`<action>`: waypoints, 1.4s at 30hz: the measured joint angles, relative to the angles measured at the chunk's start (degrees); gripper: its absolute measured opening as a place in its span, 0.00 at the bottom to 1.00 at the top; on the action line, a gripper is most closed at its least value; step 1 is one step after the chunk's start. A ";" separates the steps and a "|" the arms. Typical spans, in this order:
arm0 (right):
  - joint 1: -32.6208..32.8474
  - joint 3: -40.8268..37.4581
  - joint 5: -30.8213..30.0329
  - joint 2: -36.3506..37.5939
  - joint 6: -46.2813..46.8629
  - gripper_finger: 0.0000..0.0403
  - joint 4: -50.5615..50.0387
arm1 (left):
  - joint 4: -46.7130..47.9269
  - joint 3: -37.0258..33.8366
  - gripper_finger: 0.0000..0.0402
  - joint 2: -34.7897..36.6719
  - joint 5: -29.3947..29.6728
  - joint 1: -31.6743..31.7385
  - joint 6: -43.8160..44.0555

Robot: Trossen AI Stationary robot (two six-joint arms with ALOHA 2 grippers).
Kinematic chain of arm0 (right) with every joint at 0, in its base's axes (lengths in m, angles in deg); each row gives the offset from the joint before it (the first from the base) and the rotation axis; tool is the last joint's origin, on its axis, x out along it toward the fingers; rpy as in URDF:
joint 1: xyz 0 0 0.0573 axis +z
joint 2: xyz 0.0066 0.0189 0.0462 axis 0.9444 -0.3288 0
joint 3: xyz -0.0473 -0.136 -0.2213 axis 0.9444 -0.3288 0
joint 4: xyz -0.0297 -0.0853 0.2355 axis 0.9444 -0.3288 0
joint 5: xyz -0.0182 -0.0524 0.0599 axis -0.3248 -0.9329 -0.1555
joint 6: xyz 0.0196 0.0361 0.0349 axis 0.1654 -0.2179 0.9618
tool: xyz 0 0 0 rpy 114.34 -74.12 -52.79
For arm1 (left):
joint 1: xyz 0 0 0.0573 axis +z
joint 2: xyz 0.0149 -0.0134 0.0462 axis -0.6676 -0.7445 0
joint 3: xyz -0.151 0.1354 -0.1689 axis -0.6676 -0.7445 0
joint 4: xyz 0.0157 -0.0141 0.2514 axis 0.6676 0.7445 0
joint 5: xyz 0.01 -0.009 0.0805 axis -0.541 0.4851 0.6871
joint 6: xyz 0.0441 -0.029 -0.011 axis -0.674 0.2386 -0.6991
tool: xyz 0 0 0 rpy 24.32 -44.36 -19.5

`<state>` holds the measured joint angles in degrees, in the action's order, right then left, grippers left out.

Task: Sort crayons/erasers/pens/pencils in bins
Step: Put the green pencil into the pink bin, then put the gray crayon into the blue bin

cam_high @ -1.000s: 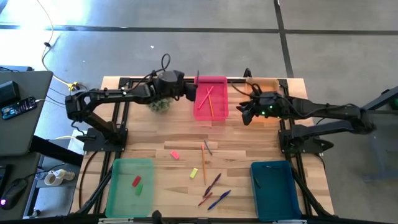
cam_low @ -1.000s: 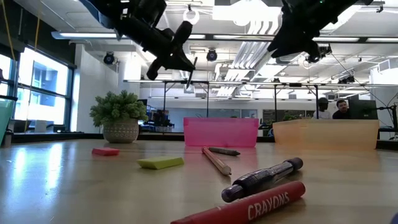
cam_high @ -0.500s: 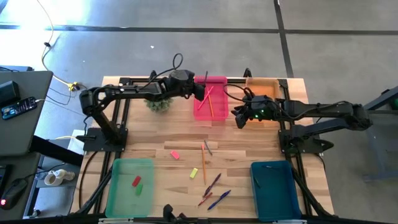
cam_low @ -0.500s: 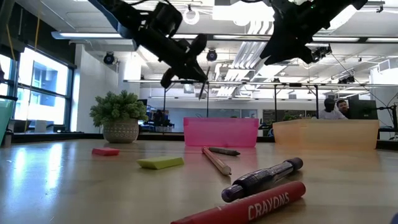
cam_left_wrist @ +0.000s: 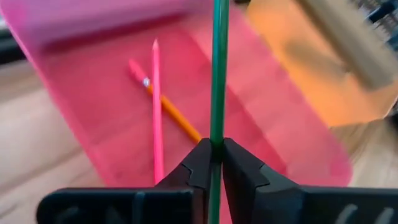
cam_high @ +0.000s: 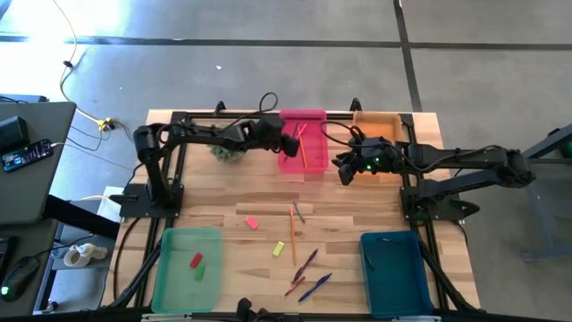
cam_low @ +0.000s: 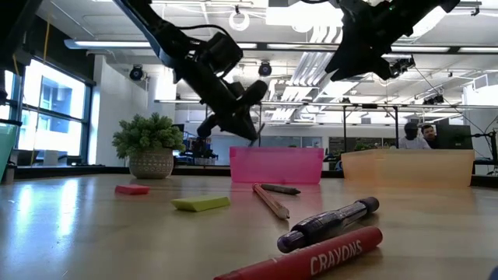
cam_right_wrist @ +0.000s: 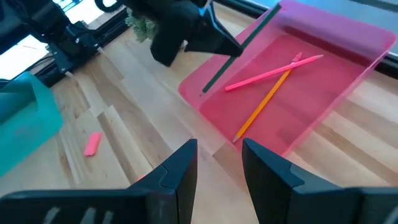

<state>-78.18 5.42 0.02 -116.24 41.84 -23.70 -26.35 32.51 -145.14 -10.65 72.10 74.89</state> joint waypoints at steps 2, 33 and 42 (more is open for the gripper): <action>0.11 0.00 1.34 0.00 -0.04 0.29 0.00 | 1.58 0.00 0.08 -0.25 -0.14 -0.03 0.86; 10.46 5.44 -3.51 -2.33 -0.36 0.29 1.83 | 30.91 -0.04 0.25 19.00 -13.29 -1.20 -14.51; 10.45 18.97 -4.28 -13.31 2.13 0.29 -17.32 | 47.31 -3.27 0.25 21.98 -12.20 -7.09 -15.28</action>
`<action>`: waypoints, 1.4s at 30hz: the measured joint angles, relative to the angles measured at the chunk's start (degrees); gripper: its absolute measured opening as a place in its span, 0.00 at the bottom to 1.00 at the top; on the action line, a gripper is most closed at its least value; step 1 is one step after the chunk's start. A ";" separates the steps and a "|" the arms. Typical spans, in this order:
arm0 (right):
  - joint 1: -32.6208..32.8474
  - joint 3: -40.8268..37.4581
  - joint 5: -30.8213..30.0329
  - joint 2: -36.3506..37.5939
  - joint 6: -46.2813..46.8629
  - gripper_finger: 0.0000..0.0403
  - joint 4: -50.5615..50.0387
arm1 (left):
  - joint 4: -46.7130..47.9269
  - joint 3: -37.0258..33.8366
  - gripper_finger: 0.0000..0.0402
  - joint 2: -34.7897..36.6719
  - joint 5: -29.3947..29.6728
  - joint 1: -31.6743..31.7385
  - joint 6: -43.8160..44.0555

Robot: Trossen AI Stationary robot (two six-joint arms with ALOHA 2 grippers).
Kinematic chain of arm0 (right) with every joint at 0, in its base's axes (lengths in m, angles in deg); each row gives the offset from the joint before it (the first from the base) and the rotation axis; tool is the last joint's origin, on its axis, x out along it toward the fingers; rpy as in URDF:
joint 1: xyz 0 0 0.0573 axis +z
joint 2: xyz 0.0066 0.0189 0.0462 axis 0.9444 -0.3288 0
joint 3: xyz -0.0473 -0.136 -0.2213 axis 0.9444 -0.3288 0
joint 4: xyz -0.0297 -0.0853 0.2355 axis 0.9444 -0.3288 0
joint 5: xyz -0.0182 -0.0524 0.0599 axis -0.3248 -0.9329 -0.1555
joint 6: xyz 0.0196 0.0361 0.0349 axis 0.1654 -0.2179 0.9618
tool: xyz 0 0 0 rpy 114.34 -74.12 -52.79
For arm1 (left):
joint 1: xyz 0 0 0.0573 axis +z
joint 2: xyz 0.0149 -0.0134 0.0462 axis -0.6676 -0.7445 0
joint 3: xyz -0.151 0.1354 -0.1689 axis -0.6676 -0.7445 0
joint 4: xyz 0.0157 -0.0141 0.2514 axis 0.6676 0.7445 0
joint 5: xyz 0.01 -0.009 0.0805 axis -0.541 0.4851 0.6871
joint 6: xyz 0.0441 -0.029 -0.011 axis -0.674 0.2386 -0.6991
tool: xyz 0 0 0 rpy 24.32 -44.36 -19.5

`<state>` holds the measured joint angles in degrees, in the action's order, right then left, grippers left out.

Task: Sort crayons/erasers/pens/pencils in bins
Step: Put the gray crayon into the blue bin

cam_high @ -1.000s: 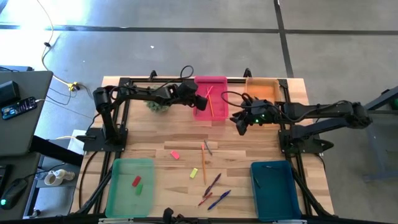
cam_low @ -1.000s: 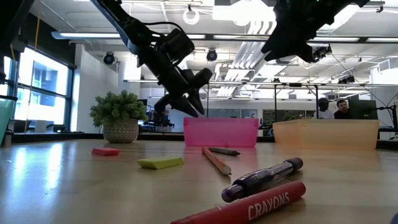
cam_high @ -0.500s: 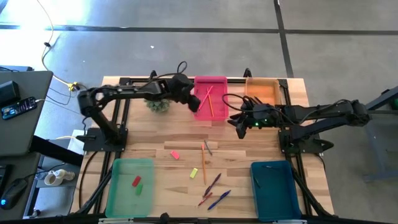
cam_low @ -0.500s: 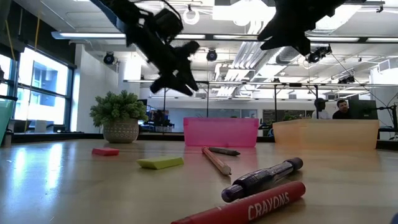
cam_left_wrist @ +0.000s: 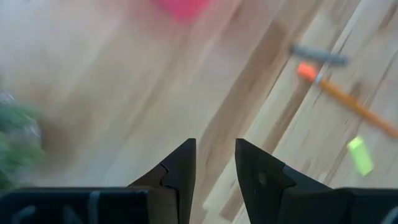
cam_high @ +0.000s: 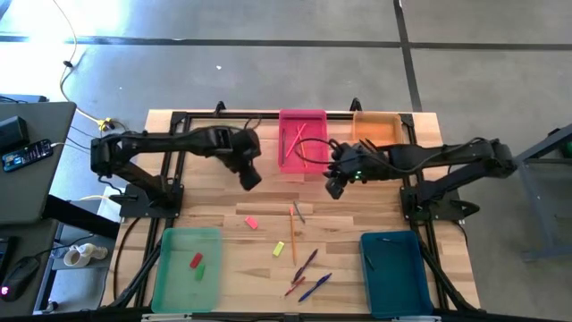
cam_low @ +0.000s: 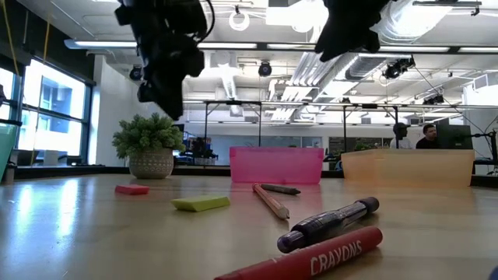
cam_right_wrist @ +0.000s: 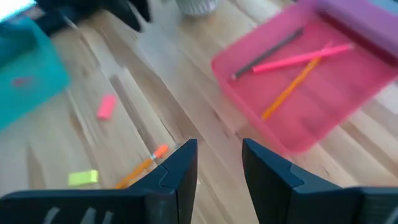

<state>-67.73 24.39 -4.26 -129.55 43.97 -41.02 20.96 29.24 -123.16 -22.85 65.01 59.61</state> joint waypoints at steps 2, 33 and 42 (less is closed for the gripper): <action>0.30 2.26 -0.02 -2.62 1.44 0.29 -3.17 | 0.00 -1.45 0.25 -0.04 0.00 -0.86 0.01; 5.24 15.91 11.15 -32.62 21.86 0.30 -8.76 | 19.41 -3.97 0.25 9.38 9.22 -1.86 3.63; 5.35 15.91 12.61 -35.44 21.85 0.42 -2.53 | 22.44 -3.97 0.25 17.91 9.39 -4.64 12.98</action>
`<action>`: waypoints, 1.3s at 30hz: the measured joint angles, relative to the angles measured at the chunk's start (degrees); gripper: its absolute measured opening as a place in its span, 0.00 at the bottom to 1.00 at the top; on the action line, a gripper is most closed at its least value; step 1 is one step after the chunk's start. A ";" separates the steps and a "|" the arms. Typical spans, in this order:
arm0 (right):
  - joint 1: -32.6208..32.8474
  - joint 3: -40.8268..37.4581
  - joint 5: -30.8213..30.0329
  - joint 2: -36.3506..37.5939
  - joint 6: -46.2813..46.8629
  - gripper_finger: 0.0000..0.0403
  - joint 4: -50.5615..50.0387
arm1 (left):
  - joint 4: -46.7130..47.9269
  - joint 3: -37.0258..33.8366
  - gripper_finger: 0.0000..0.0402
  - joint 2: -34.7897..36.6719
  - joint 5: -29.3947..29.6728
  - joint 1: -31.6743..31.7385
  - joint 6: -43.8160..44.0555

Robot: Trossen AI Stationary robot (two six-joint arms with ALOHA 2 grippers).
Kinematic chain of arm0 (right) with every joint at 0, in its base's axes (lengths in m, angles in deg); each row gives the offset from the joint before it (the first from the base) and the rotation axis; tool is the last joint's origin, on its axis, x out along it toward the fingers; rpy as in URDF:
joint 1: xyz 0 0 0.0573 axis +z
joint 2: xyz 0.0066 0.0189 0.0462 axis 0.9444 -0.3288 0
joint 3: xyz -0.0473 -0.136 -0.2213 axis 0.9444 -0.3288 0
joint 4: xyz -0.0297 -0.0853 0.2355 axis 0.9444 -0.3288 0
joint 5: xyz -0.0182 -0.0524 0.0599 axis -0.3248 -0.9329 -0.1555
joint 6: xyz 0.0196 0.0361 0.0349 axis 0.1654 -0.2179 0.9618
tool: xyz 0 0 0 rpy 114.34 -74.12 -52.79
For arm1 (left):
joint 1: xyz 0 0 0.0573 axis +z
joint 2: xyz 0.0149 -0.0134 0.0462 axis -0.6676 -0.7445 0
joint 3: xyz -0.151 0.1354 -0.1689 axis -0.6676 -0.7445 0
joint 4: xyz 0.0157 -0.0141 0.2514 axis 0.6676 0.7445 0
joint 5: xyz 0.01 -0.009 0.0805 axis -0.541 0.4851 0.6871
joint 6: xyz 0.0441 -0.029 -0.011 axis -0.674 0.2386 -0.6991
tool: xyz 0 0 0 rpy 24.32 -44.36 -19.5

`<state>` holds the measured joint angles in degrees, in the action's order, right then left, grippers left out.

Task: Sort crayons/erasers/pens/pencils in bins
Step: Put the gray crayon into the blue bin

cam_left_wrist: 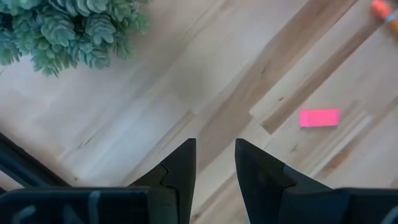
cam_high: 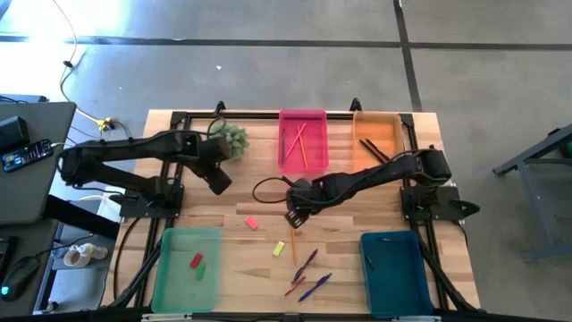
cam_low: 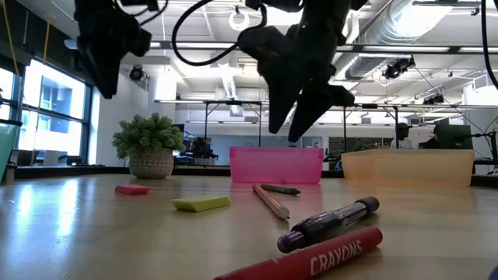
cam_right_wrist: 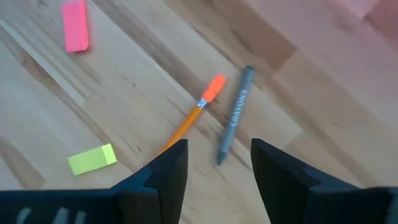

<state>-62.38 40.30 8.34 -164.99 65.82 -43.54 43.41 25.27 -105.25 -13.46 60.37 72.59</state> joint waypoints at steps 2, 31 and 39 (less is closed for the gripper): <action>0.00 0.00 0.40 -0.80 0.02 0.43 0.98 | 0.07 0.00 0.25 1.64 0.27 -0.93 1.55; -0.02 -0.02 -0.21 -9.71 8.48 0.36 2.92 | 0.06 0.01 0.25 4.30 7.14 -6.98 6.66; -0.13 0.19 -1.58 -10.39 9.69 0.36 1.47 | 0.05 0.02 0.25 4.32 7.17 -6.98 6.68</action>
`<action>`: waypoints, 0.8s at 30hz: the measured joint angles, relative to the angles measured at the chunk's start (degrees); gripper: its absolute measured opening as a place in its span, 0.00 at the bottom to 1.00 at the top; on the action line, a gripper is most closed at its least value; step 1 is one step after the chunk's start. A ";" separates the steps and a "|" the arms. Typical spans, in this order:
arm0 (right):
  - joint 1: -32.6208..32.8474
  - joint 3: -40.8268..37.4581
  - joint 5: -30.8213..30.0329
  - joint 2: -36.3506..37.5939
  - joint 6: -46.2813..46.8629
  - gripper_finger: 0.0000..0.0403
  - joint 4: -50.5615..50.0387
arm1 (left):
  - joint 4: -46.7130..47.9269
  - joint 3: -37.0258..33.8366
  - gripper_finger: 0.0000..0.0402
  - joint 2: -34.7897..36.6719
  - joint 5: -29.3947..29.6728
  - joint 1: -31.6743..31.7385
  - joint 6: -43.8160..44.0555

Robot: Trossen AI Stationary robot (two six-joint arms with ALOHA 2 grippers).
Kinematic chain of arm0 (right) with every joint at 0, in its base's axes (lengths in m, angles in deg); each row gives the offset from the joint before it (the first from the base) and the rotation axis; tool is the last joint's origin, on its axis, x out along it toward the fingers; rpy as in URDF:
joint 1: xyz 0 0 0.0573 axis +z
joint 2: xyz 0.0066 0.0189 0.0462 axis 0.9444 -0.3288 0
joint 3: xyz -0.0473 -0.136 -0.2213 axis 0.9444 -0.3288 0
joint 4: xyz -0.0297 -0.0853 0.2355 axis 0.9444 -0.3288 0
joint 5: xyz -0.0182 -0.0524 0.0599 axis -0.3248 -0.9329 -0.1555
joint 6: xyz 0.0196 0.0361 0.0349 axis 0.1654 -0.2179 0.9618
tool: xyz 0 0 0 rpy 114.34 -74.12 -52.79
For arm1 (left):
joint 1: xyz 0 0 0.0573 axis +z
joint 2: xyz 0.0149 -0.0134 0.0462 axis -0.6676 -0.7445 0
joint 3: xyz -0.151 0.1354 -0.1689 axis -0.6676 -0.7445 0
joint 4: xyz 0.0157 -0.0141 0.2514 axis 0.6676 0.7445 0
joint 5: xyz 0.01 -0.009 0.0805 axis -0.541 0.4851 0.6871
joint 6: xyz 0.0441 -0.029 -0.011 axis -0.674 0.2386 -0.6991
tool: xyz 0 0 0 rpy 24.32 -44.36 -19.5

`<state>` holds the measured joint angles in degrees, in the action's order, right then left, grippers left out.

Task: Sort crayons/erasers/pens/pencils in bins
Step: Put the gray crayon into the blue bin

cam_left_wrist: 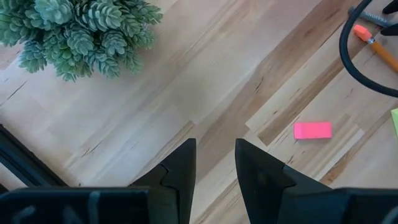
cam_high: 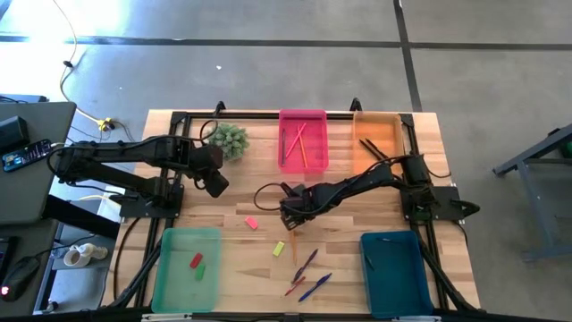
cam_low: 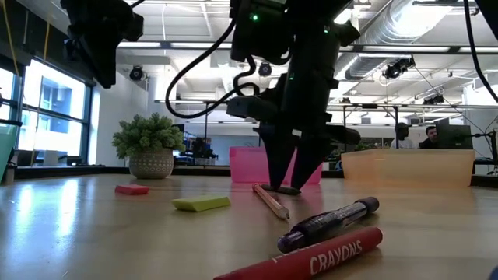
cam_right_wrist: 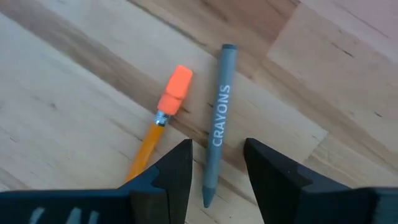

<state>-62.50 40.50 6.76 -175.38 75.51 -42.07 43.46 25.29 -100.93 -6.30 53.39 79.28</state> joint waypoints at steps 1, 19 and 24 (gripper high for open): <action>-0.03 0.06 -0.25 -0.03 0.57 0.36 -0.51 | -0.01 0.00 0.25 -0.01 0.01 0.00 0.01; -0.44 -0.06 -1.26 -0.11 -3.23 0.26 -10.00 | -0.01 0.00 0.25 -0.02 0.25 0.00 0.09; -0.71 -0.08 -0.99 -0.38 -6.30 0.16 -10.06 | 0.00 0.00 0.25 -0.02 0.27 0.00 0.10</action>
<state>-63.21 40.41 5.78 -175.76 69.20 -52.13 43.46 25.29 -100.95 -6.03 53.39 79.37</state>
